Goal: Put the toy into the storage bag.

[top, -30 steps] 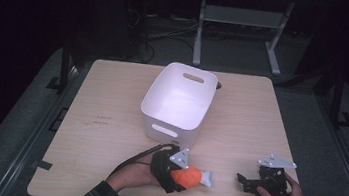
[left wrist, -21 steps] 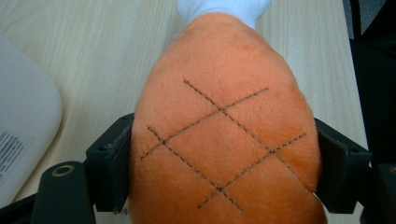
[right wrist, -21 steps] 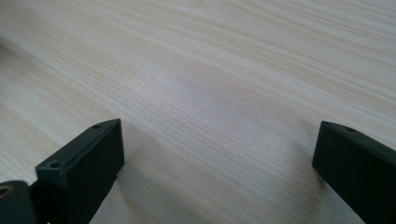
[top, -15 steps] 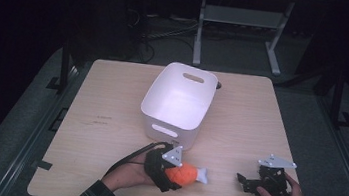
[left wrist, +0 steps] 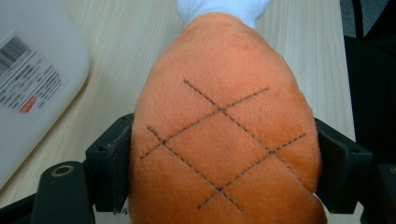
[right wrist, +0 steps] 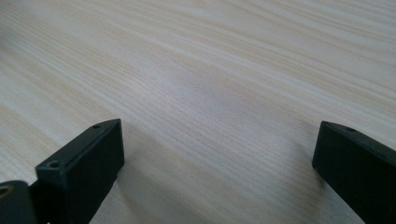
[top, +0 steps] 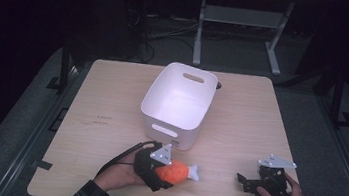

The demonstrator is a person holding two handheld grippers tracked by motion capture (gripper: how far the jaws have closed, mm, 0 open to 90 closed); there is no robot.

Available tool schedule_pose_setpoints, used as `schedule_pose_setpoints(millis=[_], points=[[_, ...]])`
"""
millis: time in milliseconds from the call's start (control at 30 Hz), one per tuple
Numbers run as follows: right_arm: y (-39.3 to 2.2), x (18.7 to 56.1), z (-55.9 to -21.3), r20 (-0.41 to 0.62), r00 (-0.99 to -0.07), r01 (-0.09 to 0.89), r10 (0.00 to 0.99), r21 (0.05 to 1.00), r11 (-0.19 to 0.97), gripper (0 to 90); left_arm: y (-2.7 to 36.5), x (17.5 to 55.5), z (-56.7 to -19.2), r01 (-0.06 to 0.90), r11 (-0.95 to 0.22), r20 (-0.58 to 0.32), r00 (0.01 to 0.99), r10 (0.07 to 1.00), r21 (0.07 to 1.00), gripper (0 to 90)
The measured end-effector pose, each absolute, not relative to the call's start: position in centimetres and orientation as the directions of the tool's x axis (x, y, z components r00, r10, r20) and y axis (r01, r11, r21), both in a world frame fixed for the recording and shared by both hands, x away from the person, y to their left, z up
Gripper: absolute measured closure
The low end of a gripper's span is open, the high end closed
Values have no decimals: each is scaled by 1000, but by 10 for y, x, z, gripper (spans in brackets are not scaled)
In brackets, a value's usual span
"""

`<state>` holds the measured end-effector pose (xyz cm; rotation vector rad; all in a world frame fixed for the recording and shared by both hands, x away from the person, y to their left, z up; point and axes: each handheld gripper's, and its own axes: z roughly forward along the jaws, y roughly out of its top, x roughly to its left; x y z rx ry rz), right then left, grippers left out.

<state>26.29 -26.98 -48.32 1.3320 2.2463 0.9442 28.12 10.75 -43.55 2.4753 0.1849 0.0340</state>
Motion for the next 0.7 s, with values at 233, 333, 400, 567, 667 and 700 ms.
schedule_pose_setpoints(millis=[233, 333, 400, 567, 667, 700], points=[[-270, 263, -483, 27, -489, 629, 872, 703, 332, 15, 120, 281, -433, 142, -773, -20, 986, 165, 619, 203], [-270, 263, -483, 27, -489, 630, 872, 703, 331, 15, 127, 280, -432, 155, -765, -18, 983, 184, 625, 203], [-270, 263, -483, 27, -489, 629, 872, 703, 332, 15, 131, 280, -431, 166, -760, -21, 980, 196, 628, 203], [-270, 263, -483, 27, -488, 630, 872, 703, 331, 15, 143, 280, -430, 188, -749, -24, 974, 224, 636, 202], [-270, 263, -483, 27, -489, 629, 872, 703, 332, 15, 150, 279, -429, 203, -744, -25, 970, 243, 636, 202], [-270, 263, -483, 27, -489, 630, 872, 703, 331, 15, 152, 279, -429, 201, -746, -21, 970, 244, 635, 202]])
